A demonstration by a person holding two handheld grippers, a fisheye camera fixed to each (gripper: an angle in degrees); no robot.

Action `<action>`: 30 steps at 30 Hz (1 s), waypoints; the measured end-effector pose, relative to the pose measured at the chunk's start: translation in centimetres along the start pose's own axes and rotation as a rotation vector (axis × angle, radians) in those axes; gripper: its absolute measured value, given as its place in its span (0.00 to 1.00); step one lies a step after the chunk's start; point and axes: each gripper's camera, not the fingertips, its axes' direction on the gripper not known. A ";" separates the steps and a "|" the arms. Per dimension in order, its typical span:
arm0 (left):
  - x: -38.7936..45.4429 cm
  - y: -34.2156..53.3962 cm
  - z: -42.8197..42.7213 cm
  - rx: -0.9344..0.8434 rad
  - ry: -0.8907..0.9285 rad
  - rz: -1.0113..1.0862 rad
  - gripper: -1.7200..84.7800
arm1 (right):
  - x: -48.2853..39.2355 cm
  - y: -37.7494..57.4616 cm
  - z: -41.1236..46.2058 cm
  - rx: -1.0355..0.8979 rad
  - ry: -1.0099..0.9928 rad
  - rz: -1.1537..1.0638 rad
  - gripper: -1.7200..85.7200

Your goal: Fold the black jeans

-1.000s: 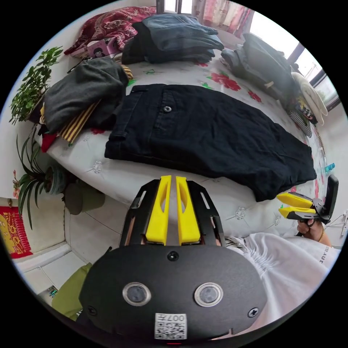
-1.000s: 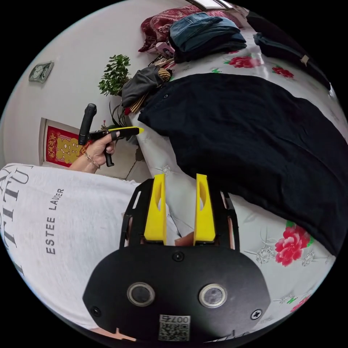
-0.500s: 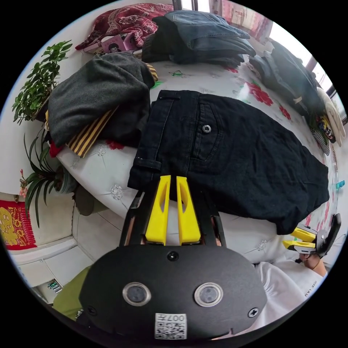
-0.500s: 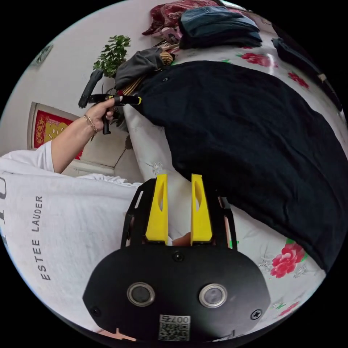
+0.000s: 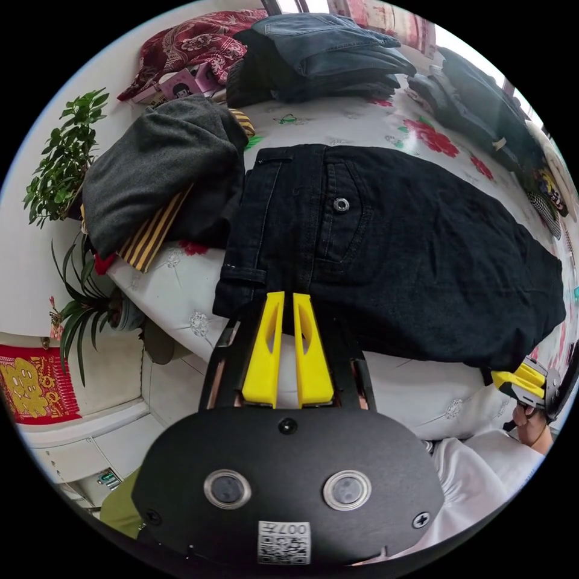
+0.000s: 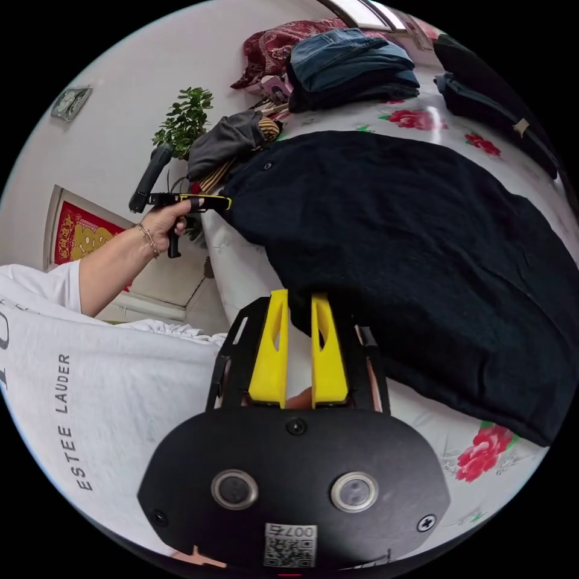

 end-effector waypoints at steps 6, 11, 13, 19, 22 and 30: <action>-0.6 -0.6 0.1 -0.021 0.030 0.017 0.01 | 0.1 2.7 -4.1 0.056 -0.103 -0.088 0.02; -0.9 -1.2 0.3 -0.036 0.030 0.020 0.01 | -0.4 6.0 -4.0 -0.048 -0.115 -0.118 0.02; -0.6 -1.0 0.1 -0.024 0.017 0.026 0.01 | 0.0 6.4 -4.6 -0.036 -0.119 -0.081 0.02; -1.0 0.0 -0.2 -0.016 0.021 0.034 0.01 | 0.8 6.5 -6.3 -0.095 -0.221 -0.101 0.02; -1.8 -0.1 -0.5 -0.024 0.044 0.004 0.01 | 1.0 7.4 -8.0 -0.078 -0.194 -0.103 0.02; -1.4 3.2 -6.5 0.107 0.030 -0.014 0.04 | 12.6 18.0 -23.7 0.343 0.045 0.396 0.03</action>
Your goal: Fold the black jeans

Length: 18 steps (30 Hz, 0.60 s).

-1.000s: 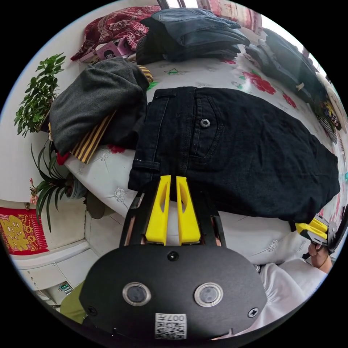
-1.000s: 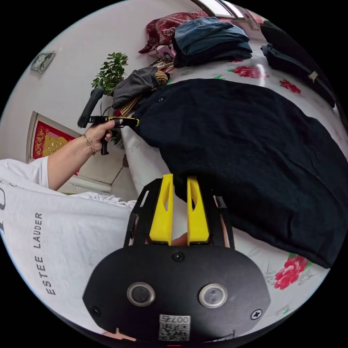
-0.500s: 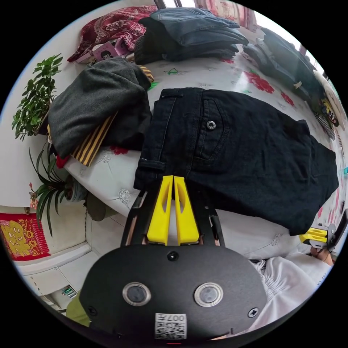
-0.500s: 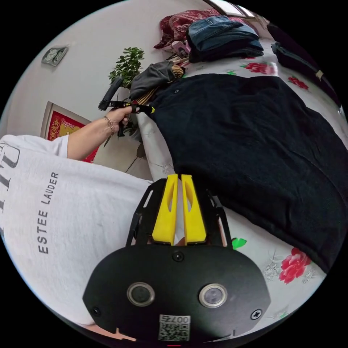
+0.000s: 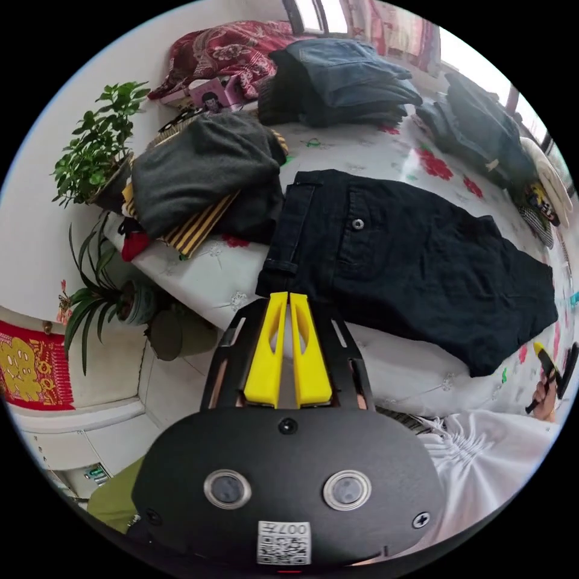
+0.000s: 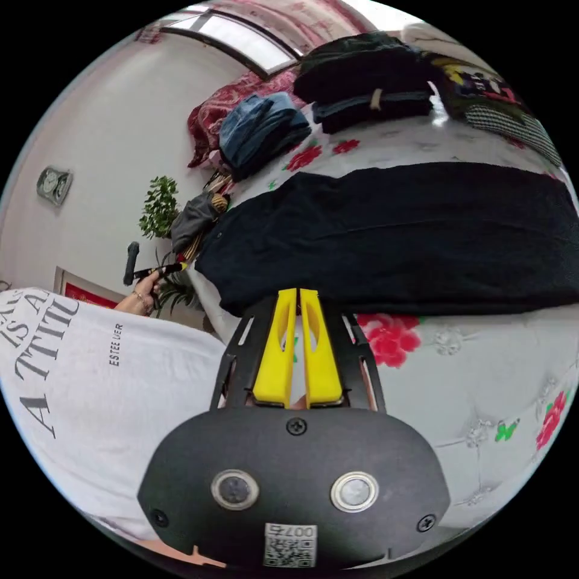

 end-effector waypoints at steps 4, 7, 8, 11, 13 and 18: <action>6.9 0.6 -2.7 0.073 0.222 0.163 0.07 | 9.4 0.8 -9.8 0.248 0.168 0.313 0.06; 14.2 0.8 -3.0 0.061 0.355 0.295 0.08 | 15.8 1.3 -16.0 0.403 0.199 0.501 0.08; 16.9 0.8 -2.7 0.035 0.357 0.326 0.08 | 18.1 1.4 -17.8 0.463 0.186 0.557 0.09; 21.3 0.4 -1.6 -0.038 0.290 0.365 0.07 | 23.6 1.2 -20.6 0.565 0.090 0.691 0.12; 22.8 0.1 -0.5 -0.104 0.226 0.362 0.06 | 26.5 1.0 -21.3 0.604 0.040 0.755 0.12; 25.3 0.0 2.0 -0.223 0.074 0.331 0.03 | 31.0 -0.5 -20.4 0.653 -0.085 0.814 0.09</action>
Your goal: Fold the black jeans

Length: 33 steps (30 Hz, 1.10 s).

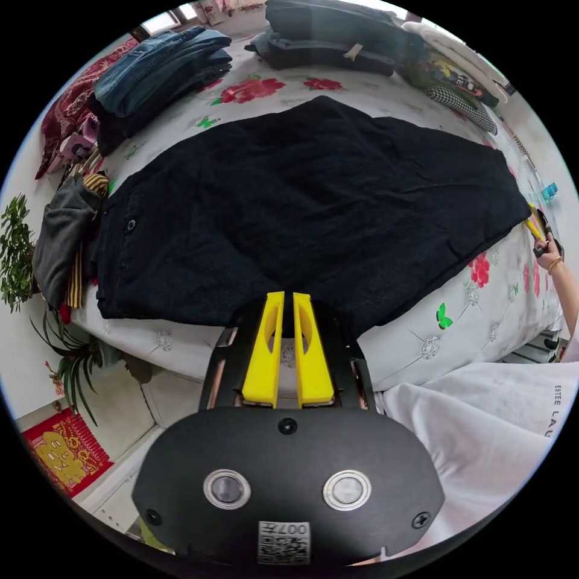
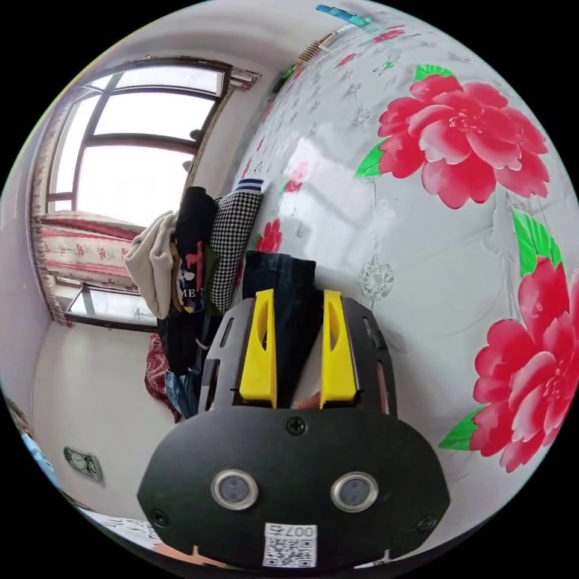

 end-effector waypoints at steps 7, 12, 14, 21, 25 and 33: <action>3.2 -1.6 -0.3 -0.066 -0.041 0.005 0.01 | -6.8 -0.4 -8.9 -0.051 0.042 -0.415 0.05; 9.8 -2.2 -0.8 0.019 0.075 0.152 0.01 | 1.4 0.9 -14.6 -0.020 0.563 -0.082 0.07; 11.4 -2.5 -1.1 0.013 0.048 0.215 0.01 | 2.1 1.7 -16.2 0.056 0.586 0.009 0.08; 7.4 -0.8 -4.7 0.072 -0.015 0.142 0.01 | -11.6 6.2 -8.2 0.064 0.514 -0.492 0.10; 2.3 -1.3 -5.6 0.120 -0.066 0.044 0.01 | -19.9 11.7 3.6 -0.213 0.385 -0.848 0.11; -7.6 -5.7 -2.2 0.067 -0.175 -0.042 0.01 | -34.1 31.3 26.5 -0.630 0.193 -1.372 0.11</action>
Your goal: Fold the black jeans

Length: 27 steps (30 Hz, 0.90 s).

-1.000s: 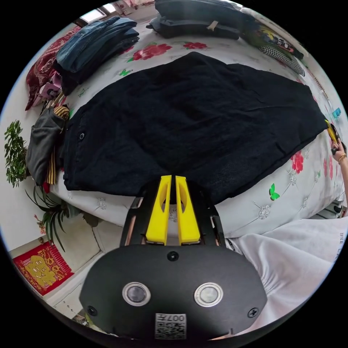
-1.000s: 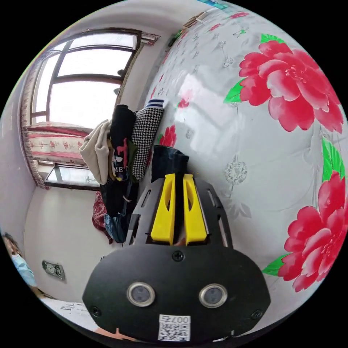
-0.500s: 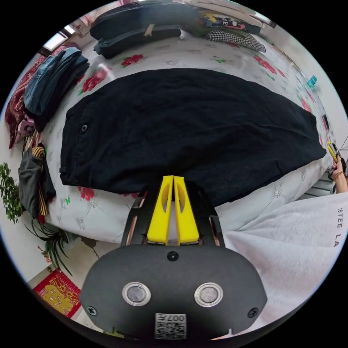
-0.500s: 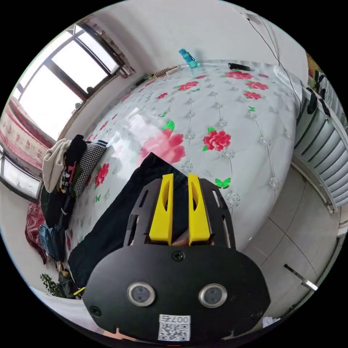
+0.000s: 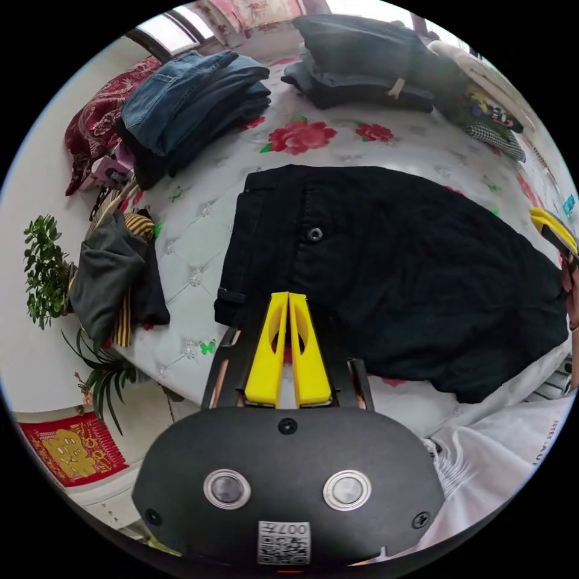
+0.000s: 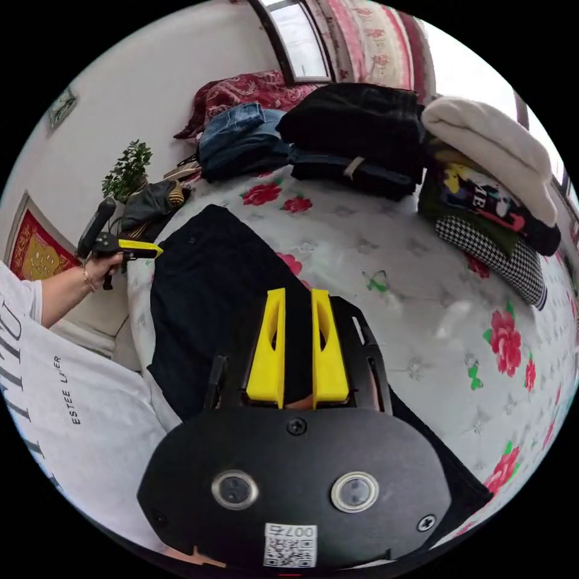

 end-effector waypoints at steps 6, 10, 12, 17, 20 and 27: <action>-5.4 3.5 4.4 0.012 0.134 -0.037 0.01 | -6.1 -5.1 11.0 -0.175 -0.047 -0.079 0.13; -9.1 6.3 3.2 0.105 0.186 -0.137 0.01 | -6.3 -7.9 12.8 -0.293 -0.197 -0.024 0.13; -11.8 8.0 2.9 0.146 0.198 -0.188 0.03 | -6.9 -11.4 12.0 -0.182 -0.194 -0.061 0.13; -16.4 8.6 4.2 0.198 0.338 -0.222 0.11 | -10.8 -22.1 14.9 -0.021 -0.274 -0.237 0.13; -18.2 8.1 4.8 0.238 0.392 -0.203 0.12 | -13.1 -27.4 21.3 -0.112 -0.311 -0.296 0.13; -21.3 6.9 6.8 0.269 0.461 -0.125 0.15 | -15.7 -31.9 32.9 -0.341 -0.375 -0.221 0.08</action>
